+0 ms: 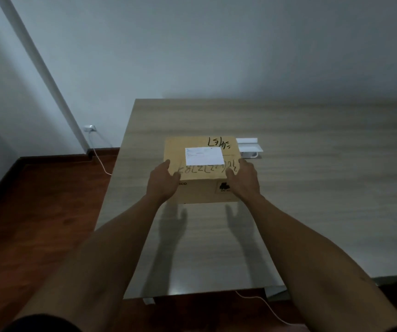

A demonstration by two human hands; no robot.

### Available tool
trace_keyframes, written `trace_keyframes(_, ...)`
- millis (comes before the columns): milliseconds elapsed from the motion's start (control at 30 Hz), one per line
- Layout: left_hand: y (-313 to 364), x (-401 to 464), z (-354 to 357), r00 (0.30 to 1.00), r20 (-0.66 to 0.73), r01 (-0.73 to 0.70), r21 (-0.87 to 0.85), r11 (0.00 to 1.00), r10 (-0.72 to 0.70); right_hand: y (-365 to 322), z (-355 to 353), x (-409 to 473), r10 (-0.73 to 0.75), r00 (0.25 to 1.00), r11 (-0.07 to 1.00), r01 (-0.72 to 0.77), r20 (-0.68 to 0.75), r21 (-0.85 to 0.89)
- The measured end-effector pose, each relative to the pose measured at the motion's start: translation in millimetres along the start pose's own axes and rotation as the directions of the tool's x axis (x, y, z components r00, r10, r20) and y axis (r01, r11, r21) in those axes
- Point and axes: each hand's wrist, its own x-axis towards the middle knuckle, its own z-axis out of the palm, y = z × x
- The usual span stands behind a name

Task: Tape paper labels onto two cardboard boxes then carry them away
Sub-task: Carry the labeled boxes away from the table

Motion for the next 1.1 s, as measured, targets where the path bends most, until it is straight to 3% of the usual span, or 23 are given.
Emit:
trace_keyframes(267, -13.9, 47.1, 34.0, 0.997, -0.035, 0.069, -0.002, 0.998, -0.069, 70.2, 43.9, 94.1, -0.012, 0.996, 0.999, 0.008, 0.083, 0.048)
trace_keyframes(467, -28.8, 63.1, 52.6, 0.993, -0.036, 0.111, -0.064, 0.992, -0.113, 57.1, 39.3, 89.6, 0.04, 0.988, 0.996, -0.052, 0.149, 0.078)
trace_keyframes(600, -34.4, 69.0, 62.6, 0.976, -0.036, 0.211, -0.093, 0.973, -0.215, 63.7, 48.0, 91.1, 0.069, 0.986, 0.992, -0.085, 0.154, 0.097)
trace_keyframes(1100, -29.4, 40.4, 25.5, 0.986, -0.141, 0.057, -0.187, 0.981, -0.084, 37.6, 30.3, 59.5, 0.023, 0.999, 0.964, -0.032, 0.04, 0.264)
